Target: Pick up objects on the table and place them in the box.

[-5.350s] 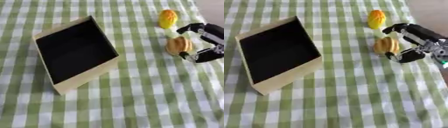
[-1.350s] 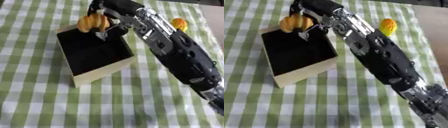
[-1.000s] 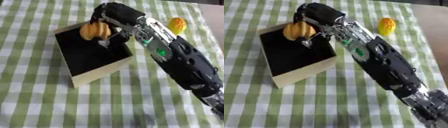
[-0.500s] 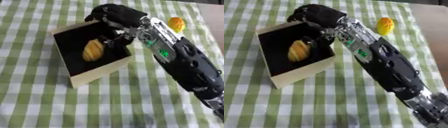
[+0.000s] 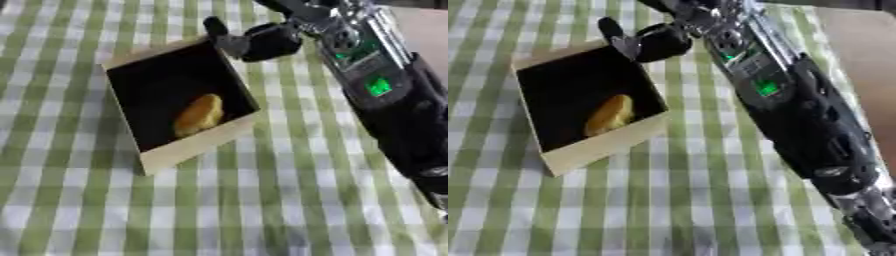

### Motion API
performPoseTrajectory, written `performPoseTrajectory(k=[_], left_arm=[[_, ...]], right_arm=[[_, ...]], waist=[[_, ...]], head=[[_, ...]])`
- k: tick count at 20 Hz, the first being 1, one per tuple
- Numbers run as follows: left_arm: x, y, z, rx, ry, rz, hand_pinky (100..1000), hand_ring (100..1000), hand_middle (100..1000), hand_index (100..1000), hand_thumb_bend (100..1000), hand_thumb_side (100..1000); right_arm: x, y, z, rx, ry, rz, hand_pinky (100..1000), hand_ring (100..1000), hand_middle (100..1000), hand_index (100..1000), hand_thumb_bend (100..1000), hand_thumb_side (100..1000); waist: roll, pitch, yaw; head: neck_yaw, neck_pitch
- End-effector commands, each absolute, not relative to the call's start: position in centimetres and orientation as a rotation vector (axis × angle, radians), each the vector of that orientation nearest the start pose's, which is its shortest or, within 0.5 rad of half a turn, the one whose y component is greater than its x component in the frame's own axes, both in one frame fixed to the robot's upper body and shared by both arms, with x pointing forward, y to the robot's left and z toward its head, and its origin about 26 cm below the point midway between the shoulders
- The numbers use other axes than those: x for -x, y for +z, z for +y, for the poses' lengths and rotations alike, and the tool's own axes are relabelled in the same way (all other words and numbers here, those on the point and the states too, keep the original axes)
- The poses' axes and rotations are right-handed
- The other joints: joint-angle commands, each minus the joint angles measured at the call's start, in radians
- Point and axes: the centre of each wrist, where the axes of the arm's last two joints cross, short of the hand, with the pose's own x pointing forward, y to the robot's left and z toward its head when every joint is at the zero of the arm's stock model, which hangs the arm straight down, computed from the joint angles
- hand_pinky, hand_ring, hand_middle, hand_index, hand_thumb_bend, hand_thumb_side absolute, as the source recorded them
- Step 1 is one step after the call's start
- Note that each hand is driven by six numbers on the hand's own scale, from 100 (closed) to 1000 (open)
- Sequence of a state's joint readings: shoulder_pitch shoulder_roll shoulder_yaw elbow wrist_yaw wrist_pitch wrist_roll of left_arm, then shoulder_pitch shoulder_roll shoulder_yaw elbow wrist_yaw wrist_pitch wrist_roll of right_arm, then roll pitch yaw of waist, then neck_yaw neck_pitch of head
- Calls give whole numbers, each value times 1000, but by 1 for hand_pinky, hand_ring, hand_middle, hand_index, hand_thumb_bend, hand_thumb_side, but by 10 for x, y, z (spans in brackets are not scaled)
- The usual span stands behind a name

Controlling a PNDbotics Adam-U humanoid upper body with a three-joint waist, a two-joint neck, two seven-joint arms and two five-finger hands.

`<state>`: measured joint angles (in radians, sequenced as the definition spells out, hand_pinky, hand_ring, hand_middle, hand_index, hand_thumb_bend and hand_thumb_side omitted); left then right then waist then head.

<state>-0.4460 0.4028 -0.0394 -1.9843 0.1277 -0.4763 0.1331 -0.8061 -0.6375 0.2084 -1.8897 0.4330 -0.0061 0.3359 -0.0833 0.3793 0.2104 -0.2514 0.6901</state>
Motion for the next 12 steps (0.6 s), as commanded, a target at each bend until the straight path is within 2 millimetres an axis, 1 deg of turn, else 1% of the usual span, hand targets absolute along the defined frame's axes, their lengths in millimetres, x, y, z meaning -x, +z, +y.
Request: performPoseTrajectory(k=[1,4,7,9,12], left_arm=[[-307,247,250,-57,366,3363,770,729,789,855,100,658],[-307,245,252,-45,364,3371,770,729,790,855,100,659],[-307,244,252,-35,363,3380,771,728,791,855,100,662],[-307,243,252,-34,365,3384,771,728,791,855,100,663],[-307,243,250,-37,374,3387,772,727,793,855,100,666]], right_arm=[[-304,359,-240,-1038,-1704,2897,915,853,688,857,100,100],[-297,361,-259,-1130,-1661,2929,914,856,694,859,100,100],[-298,354,-279,-1271,-1664,2934,912,860,704,863,100,100],[-305,344,-295,-1379,-1725,2929,913,865,712,866,100,100],[-319,328,-317,-1479,-1839,2913,914,882,729,874,100,100]], waist=[[10,-29,-9],[16,-32,-26],[20,-32,-39],[23,-28,-46],[27,-20,-49]], head=[[14,9],[24,9],[32,3],[36,-3],[35,-13]])
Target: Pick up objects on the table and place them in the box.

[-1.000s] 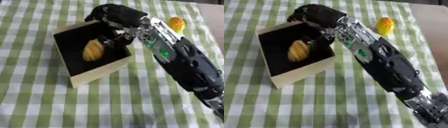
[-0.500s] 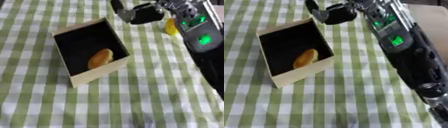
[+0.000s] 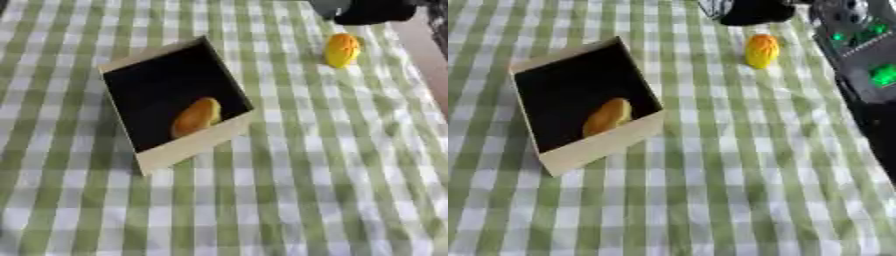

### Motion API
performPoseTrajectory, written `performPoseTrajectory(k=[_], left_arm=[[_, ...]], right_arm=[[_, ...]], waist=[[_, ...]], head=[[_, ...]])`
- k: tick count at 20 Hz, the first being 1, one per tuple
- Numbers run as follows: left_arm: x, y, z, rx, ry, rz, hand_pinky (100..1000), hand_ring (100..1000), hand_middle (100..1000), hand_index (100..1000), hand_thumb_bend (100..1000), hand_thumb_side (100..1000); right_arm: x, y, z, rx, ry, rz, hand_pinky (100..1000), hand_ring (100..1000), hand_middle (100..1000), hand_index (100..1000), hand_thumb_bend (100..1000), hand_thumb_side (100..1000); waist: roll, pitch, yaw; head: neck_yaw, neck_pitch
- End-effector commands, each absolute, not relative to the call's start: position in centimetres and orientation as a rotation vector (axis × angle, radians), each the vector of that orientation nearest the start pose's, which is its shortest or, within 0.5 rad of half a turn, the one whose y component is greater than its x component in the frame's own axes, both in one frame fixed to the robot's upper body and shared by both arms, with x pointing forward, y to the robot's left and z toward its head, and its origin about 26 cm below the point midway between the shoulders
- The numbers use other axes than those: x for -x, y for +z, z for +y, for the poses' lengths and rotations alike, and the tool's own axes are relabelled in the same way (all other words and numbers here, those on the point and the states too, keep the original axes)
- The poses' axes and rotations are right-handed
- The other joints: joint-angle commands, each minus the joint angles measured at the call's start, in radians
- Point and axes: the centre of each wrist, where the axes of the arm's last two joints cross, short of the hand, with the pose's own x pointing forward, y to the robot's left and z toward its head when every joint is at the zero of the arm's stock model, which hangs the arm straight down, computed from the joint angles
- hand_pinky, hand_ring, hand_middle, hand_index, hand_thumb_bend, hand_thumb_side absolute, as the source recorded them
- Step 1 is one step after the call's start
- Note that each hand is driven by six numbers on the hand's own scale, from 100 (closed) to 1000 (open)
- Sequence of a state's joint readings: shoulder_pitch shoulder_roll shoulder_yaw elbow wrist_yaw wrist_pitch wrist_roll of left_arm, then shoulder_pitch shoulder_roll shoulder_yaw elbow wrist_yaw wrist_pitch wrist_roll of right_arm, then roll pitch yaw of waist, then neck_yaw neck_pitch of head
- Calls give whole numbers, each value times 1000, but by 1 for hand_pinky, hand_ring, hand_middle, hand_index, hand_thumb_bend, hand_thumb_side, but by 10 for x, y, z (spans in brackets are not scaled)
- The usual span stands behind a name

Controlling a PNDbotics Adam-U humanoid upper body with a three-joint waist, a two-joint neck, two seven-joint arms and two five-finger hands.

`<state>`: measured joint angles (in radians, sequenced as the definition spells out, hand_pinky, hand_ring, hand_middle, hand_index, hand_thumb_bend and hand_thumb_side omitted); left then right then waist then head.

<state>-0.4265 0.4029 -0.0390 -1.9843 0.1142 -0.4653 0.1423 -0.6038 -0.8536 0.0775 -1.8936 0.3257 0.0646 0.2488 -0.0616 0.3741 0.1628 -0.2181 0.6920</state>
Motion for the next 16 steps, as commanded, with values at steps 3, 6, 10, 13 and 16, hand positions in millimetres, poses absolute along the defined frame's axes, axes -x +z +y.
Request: performPoseTrajectory(k=[3,6,10,13,16], left_arm=[[-307,242,250,-34,382,3390,772,727,794,855,100,669],[-307,242,250,-27,383,3391,772,730,794,855,100,671],[-307,242,249,-29,394,3391,773,733,796,855,100,675],[-307,242,248,-32,402,3391,773,732,796,855,100,677],[-307,242,247,-32,410,3391,774,733,798,855,100,679]], right_arm=[[-331,318,-337,1018,1257,-1885,917,892,745,884,100,100],[-338,310,-354,1033,1273,-1823,922,899,752,891,100,100],[-344,305,-371,1041,1263,-1767,922,897,751,890,100,100],[-348,304,-381,1067,1237,-1740,924,901,759,896,100,100],[-349,305,-391,1123,1217,-1708,923,907,769,899,155,100]], waist=[[10,-6,0],[13,5,-1],[16,18,-3],[18,27,1],[20,36,6]], head=[[1,-27],[2,-37],[-3,-52],[-8,-66],[-12,-76]])
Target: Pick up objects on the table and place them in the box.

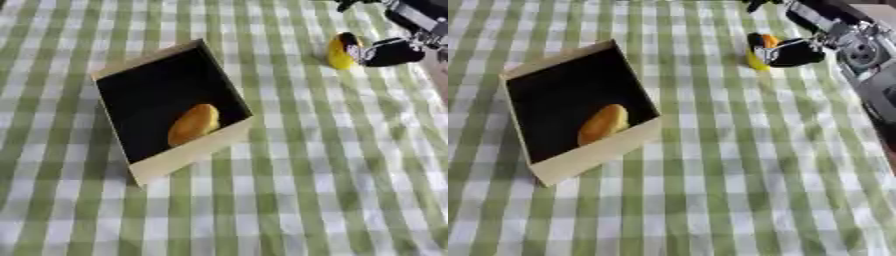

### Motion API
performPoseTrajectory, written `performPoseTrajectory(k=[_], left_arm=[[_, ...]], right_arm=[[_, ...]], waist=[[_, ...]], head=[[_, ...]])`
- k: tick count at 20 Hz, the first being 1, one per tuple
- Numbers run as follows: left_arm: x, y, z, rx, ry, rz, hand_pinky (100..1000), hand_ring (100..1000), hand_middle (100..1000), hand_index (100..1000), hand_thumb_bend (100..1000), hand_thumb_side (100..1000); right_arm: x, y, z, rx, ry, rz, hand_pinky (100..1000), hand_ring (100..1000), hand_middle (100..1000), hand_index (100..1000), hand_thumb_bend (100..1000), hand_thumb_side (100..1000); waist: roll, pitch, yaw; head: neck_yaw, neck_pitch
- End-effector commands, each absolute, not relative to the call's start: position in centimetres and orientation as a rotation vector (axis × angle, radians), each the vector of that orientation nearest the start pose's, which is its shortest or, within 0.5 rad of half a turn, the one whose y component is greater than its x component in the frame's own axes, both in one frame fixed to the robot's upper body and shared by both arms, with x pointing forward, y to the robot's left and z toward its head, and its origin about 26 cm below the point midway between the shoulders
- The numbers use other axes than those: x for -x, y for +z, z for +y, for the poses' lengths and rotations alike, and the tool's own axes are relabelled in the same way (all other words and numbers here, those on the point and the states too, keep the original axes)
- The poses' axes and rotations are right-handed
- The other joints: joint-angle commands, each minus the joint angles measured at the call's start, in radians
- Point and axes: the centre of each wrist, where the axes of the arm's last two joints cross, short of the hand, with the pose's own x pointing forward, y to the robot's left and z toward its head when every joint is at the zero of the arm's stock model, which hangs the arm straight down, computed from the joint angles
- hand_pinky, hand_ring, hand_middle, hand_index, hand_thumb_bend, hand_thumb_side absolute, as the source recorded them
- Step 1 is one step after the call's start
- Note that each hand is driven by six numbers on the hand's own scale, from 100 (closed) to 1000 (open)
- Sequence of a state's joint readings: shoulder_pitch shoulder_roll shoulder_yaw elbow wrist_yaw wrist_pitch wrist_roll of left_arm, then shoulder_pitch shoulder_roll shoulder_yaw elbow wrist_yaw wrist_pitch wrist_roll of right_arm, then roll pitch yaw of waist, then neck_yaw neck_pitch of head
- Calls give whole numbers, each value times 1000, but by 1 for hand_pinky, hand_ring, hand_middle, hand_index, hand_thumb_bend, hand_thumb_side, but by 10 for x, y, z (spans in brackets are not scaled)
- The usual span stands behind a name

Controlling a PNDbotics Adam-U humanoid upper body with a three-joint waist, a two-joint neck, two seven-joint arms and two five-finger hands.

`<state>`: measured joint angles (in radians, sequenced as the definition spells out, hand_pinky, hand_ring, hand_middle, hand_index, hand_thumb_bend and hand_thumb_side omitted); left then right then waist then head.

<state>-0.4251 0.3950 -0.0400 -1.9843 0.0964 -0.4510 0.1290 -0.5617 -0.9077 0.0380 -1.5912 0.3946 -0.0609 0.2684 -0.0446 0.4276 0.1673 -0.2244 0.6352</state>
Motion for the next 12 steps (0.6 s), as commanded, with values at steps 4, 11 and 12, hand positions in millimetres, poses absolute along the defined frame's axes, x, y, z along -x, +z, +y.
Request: performPoseTrajectory(k=[4,11,12], left_arm=[[-307,241,247,-31,419,3394,775,733,799,855,100,681],[-307,241,246,-34,427,3395,776,733,801,855,100,684],[-307,241,245,-35,428,3395,776,733,801,855,100,685]], right_arm=[[-351,300,-404,1165,1178,-1658,923,909,775,902,152,100],[-355,296,-414,1183,1150,-1625,931,909,772,908,252,100],[-355,296,-415,1182,1145,-1624,934,911,775,911,266,100]], waist=[[3,-7,1],[7,10,7],[8,12,8]], head=[[-7,-29],[-13,-40],[-15,-42]])
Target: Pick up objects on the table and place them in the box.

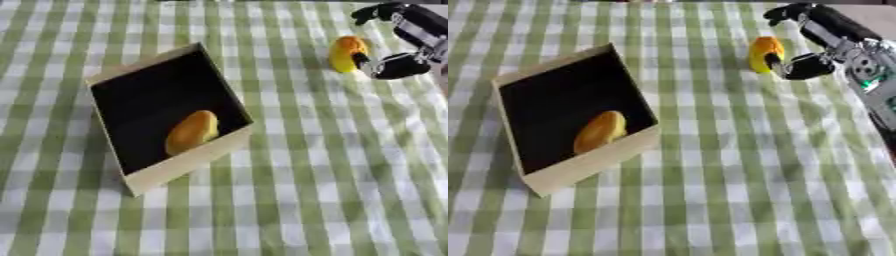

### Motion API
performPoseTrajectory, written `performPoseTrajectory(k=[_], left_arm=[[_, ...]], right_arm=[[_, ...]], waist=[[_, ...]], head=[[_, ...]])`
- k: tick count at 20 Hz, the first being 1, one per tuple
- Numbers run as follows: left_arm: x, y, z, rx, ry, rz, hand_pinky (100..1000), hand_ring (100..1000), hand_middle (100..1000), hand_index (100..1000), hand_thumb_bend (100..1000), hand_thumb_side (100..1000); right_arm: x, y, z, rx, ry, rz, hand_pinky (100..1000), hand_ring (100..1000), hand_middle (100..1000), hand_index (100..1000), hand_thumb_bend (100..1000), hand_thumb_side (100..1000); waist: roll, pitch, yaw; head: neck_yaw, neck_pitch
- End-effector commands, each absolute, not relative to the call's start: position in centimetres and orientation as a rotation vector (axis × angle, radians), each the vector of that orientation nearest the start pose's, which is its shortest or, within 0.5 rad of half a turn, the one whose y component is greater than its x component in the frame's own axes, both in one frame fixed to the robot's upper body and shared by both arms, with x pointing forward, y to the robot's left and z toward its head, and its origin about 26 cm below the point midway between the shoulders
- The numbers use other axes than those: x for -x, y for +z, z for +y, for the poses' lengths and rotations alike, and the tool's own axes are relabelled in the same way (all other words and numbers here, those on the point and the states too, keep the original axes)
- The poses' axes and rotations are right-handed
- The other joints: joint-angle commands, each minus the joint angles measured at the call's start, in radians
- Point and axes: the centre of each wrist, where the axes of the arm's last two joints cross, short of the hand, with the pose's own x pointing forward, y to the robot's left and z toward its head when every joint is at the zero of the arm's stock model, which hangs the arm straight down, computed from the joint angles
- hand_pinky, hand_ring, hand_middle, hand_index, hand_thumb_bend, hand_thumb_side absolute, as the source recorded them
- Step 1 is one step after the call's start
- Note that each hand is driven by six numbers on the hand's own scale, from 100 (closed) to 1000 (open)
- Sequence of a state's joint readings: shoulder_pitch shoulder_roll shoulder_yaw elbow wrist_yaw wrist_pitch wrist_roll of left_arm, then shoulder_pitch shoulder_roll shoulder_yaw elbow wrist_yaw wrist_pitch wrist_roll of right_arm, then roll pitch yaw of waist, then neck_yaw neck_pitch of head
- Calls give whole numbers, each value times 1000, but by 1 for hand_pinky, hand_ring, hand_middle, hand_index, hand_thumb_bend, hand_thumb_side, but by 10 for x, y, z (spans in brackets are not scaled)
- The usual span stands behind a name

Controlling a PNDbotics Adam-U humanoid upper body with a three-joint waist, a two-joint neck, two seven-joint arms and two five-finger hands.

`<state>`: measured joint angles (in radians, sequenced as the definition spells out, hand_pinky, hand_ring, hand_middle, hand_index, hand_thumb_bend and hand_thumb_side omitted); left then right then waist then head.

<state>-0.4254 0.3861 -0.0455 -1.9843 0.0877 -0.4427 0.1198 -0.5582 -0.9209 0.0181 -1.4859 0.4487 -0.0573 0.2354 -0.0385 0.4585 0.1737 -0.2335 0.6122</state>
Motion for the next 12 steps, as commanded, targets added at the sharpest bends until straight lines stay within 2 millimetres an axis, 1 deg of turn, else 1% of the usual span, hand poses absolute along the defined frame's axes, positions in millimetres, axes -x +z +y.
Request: performPoseTrajectory(k=[1,5,10,12], left_arm=[[-307,241,245,-35,430,3395,777,733,801,855,100,685],[-307,241,244,-39,434,3395,777,733,802,855,100,686],[-307,241,243,-42,438,3395,777,733,803,854,100,689],[-307,241,243,-43,439,3397,777,733,803,854,100,690]], right_arm=[[-356,296,-416,1181,1144,-1619,934,912,777,912,267,100],[-357,297,-417,1179,1148,-1606,937,914,782,915,264,100],[-357,299,-422,1243,1131,-1579,939,922,793,923,326,100],[-357,302,-423,1289,1113,-1576,938,926,800,926,376,100]], waist=[[2,-17,3],[2,-8,5],[3,4,11],[3,8,12]], head=[[-7,-20],[-9,-24],[-15,-31],[-17,-34]])
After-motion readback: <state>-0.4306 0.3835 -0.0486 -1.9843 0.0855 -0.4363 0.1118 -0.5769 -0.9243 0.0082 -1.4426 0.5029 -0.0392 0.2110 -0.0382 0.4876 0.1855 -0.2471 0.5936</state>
